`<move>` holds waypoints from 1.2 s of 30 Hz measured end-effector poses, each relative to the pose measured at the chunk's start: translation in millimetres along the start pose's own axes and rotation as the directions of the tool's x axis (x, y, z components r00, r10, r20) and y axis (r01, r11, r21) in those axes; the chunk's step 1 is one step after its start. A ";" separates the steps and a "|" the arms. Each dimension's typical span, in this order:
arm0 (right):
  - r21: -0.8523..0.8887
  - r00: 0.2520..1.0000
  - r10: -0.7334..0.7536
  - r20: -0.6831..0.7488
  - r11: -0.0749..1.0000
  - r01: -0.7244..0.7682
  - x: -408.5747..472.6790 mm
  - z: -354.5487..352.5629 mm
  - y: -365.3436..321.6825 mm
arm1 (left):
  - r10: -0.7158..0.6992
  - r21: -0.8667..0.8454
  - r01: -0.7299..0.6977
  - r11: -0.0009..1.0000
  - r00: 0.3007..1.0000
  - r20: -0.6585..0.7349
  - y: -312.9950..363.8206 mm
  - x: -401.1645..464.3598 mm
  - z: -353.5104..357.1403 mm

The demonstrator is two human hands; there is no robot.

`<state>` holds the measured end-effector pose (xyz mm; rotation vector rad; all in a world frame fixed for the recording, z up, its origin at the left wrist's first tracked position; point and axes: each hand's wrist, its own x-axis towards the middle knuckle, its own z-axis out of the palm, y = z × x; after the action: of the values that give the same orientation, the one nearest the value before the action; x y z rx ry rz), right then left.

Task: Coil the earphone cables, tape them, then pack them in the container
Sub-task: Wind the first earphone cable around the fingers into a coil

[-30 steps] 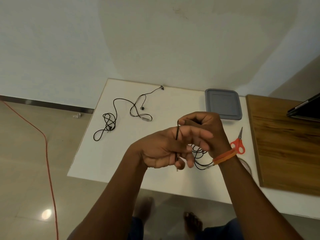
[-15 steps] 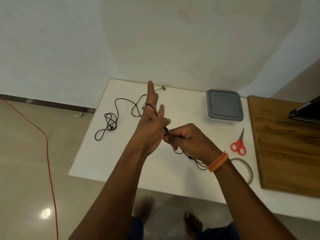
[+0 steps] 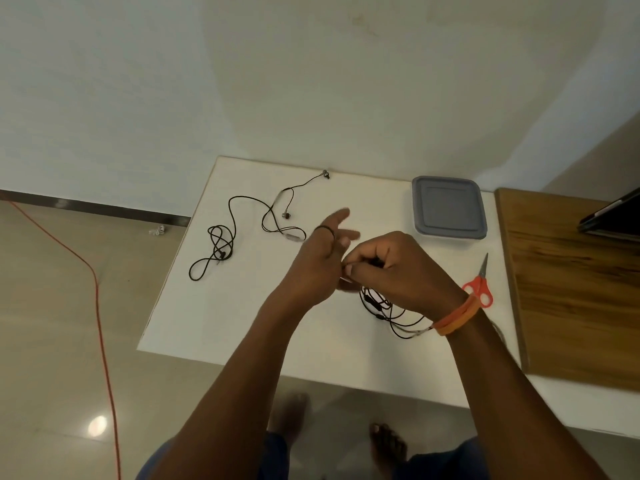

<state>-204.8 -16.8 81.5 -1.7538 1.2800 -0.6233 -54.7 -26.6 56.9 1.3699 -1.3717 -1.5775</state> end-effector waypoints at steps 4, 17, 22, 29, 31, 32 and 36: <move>-0.002 0.996 -0.038 -0.080 0.999 0.038 -2.9 -12.4 -3.5 | -0.078 0.065 0.076 0.995 0.996 0.031 9.8 -7.6 5.1; 0.122 0.963 -0.109 -0.248 0.982 0.143 -5.2 -26.7 -10.8 | -0.139 -0.230 0.393 0.890 0.716 0.684 23.2 -18.6 6.6; 0.176 0.982 -0.037 -0.184 0.982 0.070 -3.1 -21.8 -1.4 | 0.084 -0.466 0.360 0.808 0.714 0.696 19.6 -18.9 2.7; 0.249 0.971 0.191 -0.141 0.957 -0.152 8.0 11.1 23.8 | 0.295 -0.744 0.145 0.652 0.856 0.425 23.7 -11.6 -0.3; 0.087 0.981 0.157 -0.113 0.985 -0.148 9.1 18.0 19.4 | 0.260 -0.766 0.069 0.640 0.918 0.300 24.8 -8.5 -3.9; 0.052 0.990 0.128 -0.054 0.991 -0.125 7.9 18.1 15.0 | 0.224 -0.749 0.027 0.662 0.947 0.232 24.1 -7.1 -6.7; 0.036 0.991 0.107 0.076 0.993 -0.110 3.8 15.7 11.7 | 0.100 -0.645 -0.080 0.760 0.995 -0.005 21.8 -3.5 -16.1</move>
<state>-197.1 -16.2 63.1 -1.6472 1.2940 -0.5143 -42.0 -33.8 80.0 0.8372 -0.7573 -1.7764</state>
